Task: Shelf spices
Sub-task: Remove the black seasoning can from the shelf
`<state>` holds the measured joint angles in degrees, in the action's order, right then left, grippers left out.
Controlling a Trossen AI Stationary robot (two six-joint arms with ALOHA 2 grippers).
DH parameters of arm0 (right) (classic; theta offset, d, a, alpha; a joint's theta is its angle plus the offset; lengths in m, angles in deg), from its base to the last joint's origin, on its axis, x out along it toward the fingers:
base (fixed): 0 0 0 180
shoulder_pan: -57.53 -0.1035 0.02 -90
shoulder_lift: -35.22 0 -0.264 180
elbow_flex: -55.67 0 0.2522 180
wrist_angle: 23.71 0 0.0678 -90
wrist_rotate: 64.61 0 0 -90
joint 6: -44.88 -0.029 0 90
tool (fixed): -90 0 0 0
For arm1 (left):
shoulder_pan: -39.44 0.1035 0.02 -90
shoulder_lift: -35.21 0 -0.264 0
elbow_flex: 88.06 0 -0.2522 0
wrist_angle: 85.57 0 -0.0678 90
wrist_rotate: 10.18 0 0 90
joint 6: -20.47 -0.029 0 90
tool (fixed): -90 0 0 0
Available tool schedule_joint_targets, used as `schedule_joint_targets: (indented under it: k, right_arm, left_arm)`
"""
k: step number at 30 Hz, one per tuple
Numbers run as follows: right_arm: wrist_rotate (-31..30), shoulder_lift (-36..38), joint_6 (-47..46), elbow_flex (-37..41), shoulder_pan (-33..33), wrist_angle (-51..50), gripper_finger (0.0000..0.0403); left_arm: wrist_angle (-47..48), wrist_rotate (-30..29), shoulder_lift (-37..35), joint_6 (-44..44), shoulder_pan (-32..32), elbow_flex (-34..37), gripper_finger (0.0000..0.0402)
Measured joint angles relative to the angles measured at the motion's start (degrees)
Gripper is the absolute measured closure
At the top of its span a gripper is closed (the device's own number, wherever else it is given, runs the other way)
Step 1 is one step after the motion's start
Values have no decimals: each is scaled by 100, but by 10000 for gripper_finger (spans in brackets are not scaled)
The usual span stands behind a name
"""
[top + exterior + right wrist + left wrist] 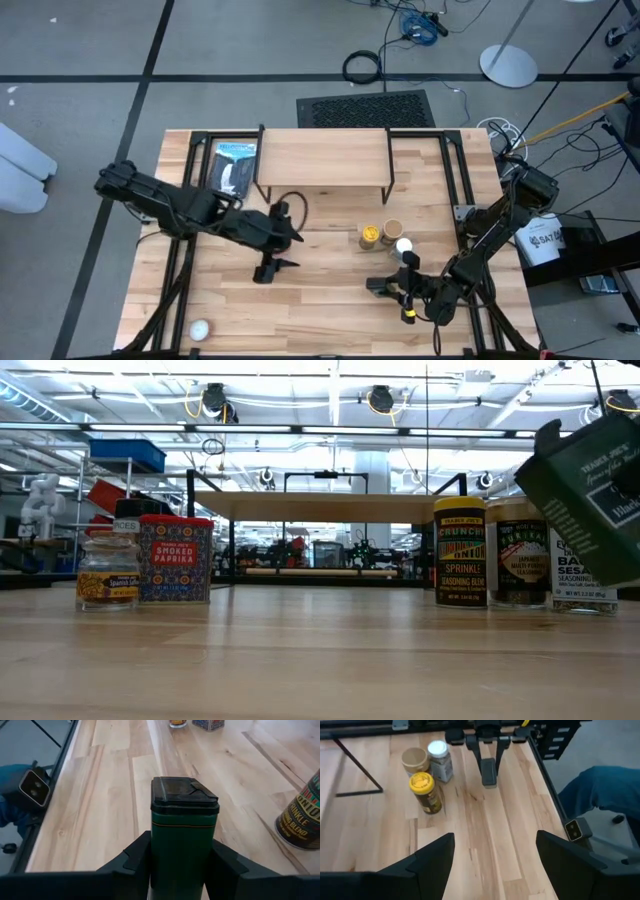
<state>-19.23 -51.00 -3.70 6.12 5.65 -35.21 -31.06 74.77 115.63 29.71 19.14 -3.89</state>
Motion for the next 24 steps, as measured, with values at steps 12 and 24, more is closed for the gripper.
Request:
schedule_joint_targets:
  k: [12,24]
  right_arm:
    - [-45,2,101,0,2,-252,273]
    - [-62,4,98,0,2,-245,273]
  left_arm:
    - [-477,-353,725,246,-87,0,111]
    - [-2631,-779,2104,211,-238,-2,111]
